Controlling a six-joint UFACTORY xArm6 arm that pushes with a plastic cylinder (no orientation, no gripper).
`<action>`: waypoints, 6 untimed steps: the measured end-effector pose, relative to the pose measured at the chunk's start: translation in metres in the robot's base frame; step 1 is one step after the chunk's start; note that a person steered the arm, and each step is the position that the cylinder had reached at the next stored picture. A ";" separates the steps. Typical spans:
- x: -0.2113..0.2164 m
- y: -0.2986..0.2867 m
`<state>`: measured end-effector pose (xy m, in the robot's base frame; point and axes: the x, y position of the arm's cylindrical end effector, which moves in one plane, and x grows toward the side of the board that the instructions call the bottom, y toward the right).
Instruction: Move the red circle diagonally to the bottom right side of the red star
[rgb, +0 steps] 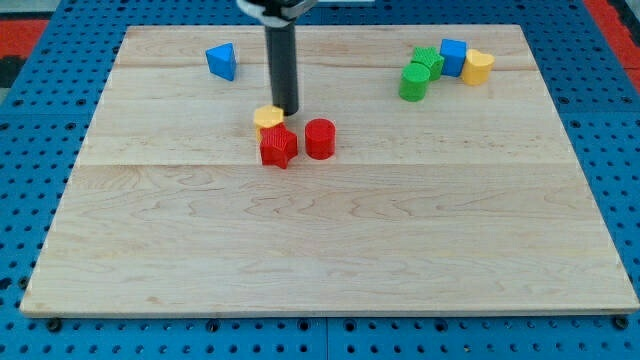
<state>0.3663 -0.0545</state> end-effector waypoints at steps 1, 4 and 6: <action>0.012 -0.003; 0.031 0.061; 0.101 0.057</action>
